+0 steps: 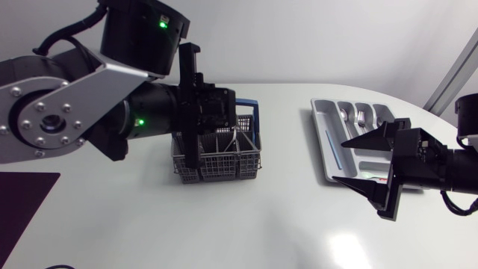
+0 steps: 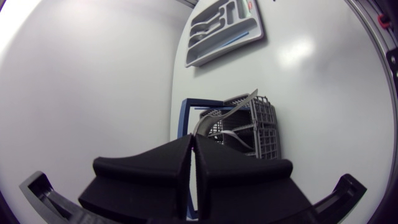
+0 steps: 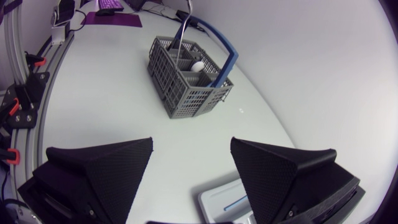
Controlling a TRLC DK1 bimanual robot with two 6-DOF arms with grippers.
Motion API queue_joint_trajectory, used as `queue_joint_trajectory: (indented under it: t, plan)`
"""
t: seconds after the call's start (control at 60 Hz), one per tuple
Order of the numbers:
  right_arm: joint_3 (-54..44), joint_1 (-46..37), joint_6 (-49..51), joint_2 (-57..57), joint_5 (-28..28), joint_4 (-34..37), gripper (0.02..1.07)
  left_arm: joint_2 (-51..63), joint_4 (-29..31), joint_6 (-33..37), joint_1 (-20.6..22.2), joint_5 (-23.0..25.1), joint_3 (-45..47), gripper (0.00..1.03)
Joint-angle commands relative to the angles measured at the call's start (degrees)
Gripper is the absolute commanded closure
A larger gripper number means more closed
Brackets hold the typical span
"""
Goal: Unload the cutlery basket into the drawer organizer.
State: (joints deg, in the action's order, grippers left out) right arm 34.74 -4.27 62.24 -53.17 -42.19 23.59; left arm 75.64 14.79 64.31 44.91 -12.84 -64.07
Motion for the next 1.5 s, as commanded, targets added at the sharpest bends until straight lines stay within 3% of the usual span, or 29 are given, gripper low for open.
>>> queue_joint_trajectory:
  t: [0.0, 0.35, 0.483, 0.6, 0.7, 1.0, 1.3, 1.483]
  plan:
    - [-3.2, 3.7, -9.1, 3.2, 2.8, -4.2, 0.17, 2.8, 0.7, -8.4, 1.9, -1.8, -2.9, 1.0]
    - [-9.2, 23.8, -20.8, 5.6, 22.9, -18.9, 0.18, 14.5, 9.6, -32.8, 5.8, -2.5, -15.2, 1.0]
    - [-10.0, 27.8, -23.3, 3.0, 26.4, -24.1, 0.3, 18.1, 14.4, -41.4, 5.3, 0.1, -20.2, 1.0]
    - [-9.8, 29.6, -24.4, -0.1, 29.9, -28.3, 0.31, 20.1, 16.9, -45.9, 4.9, 1.7, -22.4, 1.0]
    - [-9.6, 31.8, -25.0, -2.4, 33.1, -32.3, 0.42, 22.8, 21.7, -51.3, 3.7, 5.4, -26.0, 1.0]
    - [-9.4, 36.8, -23.1, -9.3, 40.8, -39.8, 0.46, 25.4, 28.5, -57.5, 0.9, 14.3, -30.5, 1.0]
    - [-9.4, 39.2, -18.7, -12.4, 45.2, -44.2, 0.79, 26.5, 32.0, -58.9, -0.9, 18.2, -31.9, 1.0]
    - [-9.3, 40.1, -16.8, -13.7, 46.6, -45.0, 0.82, 27.3, 33.8, -59.9, -1.9, 20.4, -33.1, 1.0]
